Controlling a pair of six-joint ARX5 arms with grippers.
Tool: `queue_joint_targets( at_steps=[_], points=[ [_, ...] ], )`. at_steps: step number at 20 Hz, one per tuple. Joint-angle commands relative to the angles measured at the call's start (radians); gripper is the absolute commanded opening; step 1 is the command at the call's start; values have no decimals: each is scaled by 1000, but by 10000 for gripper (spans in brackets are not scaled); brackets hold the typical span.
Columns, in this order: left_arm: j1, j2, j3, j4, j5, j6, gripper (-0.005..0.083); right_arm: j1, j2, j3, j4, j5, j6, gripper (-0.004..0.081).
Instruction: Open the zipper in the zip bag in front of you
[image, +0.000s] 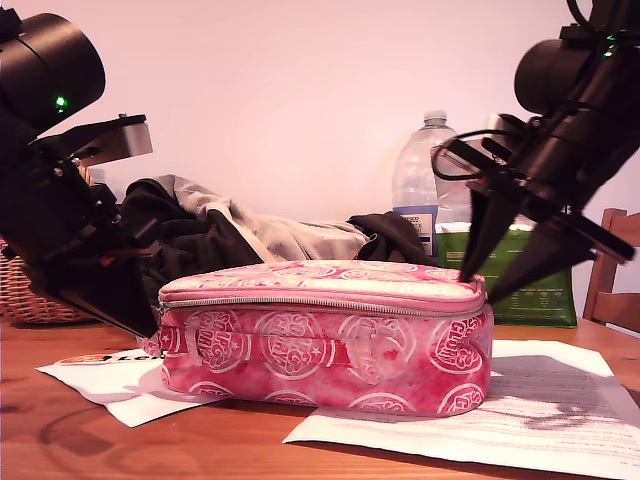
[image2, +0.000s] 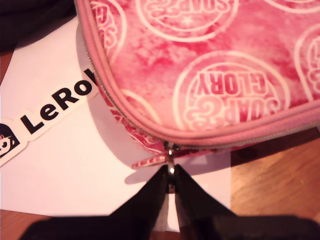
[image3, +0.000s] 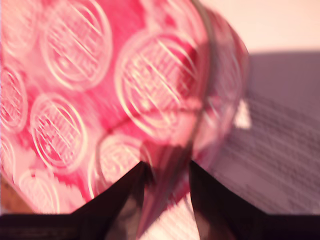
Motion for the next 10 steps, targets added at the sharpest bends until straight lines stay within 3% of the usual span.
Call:
queue_joint_targets(
  at_steps=[1, 3, 6, 10],
  points=[
    [10, -3, -34, -6, -4, 0, -19, -35, 7, 3, -53, 10, -19, 270],
    [10, -3, -34, -5, -1, 0, -19, -67, 5, 18, -79, 10, -33, 290],
    [10, -3, -34, -7, 19, -2, -19, -76, -16, 53, -142, 6, -182, 290],
    [10, -13, -34, -45, 69, -31, -19, -4, -121, 64, -151, 18, -382, 289]
  ],
)
